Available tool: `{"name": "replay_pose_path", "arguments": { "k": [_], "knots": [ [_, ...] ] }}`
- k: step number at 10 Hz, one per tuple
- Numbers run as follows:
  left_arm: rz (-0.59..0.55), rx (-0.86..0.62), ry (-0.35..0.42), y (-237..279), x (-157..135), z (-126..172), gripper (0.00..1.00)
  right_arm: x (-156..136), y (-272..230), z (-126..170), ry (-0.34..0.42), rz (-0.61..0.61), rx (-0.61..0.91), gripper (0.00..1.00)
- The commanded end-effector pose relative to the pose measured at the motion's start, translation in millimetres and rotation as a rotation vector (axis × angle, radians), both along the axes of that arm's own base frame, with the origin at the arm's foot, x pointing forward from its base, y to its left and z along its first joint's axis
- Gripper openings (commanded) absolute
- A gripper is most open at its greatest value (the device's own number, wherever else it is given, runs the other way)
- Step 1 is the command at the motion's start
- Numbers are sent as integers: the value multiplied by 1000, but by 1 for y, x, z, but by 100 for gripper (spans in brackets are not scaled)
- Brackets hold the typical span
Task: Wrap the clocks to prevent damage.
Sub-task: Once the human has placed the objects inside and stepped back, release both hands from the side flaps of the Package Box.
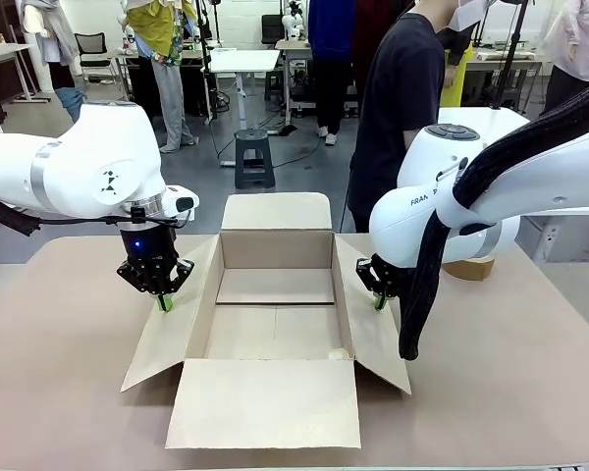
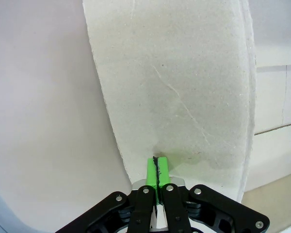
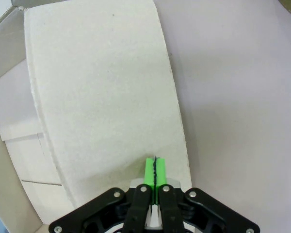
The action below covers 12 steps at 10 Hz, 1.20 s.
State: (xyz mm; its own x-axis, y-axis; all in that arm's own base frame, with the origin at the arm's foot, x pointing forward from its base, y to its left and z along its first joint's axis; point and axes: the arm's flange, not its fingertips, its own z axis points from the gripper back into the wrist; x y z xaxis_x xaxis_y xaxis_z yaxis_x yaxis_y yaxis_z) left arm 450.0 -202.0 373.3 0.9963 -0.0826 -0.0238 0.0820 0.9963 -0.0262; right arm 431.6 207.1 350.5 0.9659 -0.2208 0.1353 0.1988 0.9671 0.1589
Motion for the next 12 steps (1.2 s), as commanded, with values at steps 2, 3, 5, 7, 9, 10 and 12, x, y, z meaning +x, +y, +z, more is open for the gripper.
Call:
{"name": "replay_pose_path", "arguments": {
  "k": [2,3,5,7,9,10,12],
  "knots": [
    [-4,8,7,1,-1,-1,0,-1,1,-2,7,-5,-5,1],
    [-4,8,7,1,-1,-1,0,-1,1,-2,7,-5,-5,1],
    [-4,8,7,1,-1,-1,0,-1,1,-2,7,-5,-5,1],
    [-4,8,7,1,-1,-1,0,-1,1,-2,7,-5,-5,1],
    [-4,8,7,1,-1,-1,0,-1,1,-2,7,-5,-5,1],
    [-4,8,7,1,-1,-1,0,-1,1,-2,7,-5,-5,1],
    [-4,8,7,1,-1,-1,0,-1,1,-2,7,-5,-5,1]
  ]
}}
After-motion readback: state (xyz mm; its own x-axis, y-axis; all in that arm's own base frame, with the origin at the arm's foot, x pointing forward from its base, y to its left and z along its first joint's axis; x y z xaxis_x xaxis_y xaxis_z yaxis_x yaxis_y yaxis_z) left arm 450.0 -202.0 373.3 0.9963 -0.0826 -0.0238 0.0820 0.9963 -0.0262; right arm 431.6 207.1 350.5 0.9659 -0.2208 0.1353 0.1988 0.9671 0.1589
